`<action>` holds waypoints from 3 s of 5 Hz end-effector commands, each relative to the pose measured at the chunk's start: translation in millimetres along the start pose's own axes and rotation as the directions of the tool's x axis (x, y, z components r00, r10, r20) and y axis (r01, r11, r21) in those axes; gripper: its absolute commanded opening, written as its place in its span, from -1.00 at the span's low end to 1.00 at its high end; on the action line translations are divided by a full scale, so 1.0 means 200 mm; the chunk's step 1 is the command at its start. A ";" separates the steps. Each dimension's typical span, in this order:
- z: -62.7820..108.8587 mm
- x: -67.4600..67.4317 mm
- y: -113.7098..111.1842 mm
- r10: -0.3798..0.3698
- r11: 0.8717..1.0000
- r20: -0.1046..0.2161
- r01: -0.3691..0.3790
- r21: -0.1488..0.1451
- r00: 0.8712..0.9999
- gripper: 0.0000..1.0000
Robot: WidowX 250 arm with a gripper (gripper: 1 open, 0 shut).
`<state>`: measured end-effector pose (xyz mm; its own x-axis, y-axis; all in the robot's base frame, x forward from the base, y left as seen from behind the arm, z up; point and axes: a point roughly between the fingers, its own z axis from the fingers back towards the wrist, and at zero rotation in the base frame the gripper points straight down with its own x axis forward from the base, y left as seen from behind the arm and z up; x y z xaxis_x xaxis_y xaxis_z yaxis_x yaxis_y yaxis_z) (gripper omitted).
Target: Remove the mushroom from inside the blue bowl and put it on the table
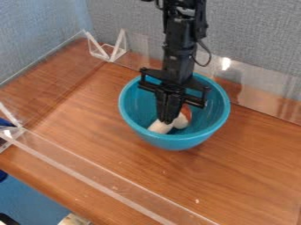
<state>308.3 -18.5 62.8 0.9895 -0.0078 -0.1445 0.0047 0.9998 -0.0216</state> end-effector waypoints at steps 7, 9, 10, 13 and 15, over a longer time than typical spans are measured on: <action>0.58 -0.28 0.60 0.215 0.976 0.258 -0.219 -0.015 0.942 -1.00; 0.47 -0.29 0.64 0.198 0.978 0.211 -0.208 0.022 0.957 -1.00; 0.46 -0.27 0.60 0.179 0.982 0.200 -0.188 0.028 0.963 1.00; 0.43 -0.16 0.30 0.040 0.998 0.196 -0.050 0.047 0.980 1.00; 0.18 0.01 -0.08 -0.161 0.987 0.147 0.155 0.049 0.976 1.00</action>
<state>306.8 -36.7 83.5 0.9831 -0.1759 -0.0506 0.1761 0.9844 -0.0015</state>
